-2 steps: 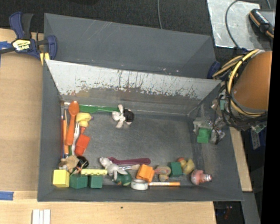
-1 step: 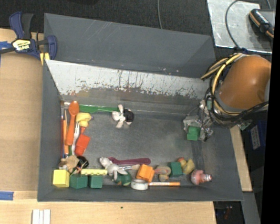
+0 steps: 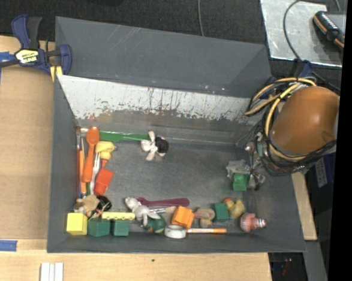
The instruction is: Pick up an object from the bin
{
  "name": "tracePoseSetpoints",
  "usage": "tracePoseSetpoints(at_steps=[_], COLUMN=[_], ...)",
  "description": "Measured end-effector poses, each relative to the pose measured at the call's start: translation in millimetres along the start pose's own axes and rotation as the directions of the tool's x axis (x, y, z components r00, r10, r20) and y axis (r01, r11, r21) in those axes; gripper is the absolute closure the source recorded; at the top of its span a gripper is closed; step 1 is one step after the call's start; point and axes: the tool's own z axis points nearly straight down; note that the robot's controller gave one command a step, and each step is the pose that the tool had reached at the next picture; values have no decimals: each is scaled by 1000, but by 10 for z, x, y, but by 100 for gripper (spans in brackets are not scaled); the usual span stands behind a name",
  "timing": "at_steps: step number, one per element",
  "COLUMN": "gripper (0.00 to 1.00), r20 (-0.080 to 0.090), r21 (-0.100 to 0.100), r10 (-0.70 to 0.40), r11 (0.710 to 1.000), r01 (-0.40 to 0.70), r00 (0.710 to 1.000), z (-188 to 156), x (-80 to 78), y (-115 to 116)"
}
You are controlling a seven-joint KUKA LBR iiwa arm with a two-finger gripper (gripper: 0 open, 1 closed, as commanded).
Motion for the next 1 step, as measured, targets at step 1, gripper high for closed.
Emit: tracePoseSetpoints(at_steps=[1], gripper=[100], r20=[-7], r21=[-2], r10=[78], r11=[997], r01=[-78], r00=[997], z=[-800], x=[-201], y=[64])
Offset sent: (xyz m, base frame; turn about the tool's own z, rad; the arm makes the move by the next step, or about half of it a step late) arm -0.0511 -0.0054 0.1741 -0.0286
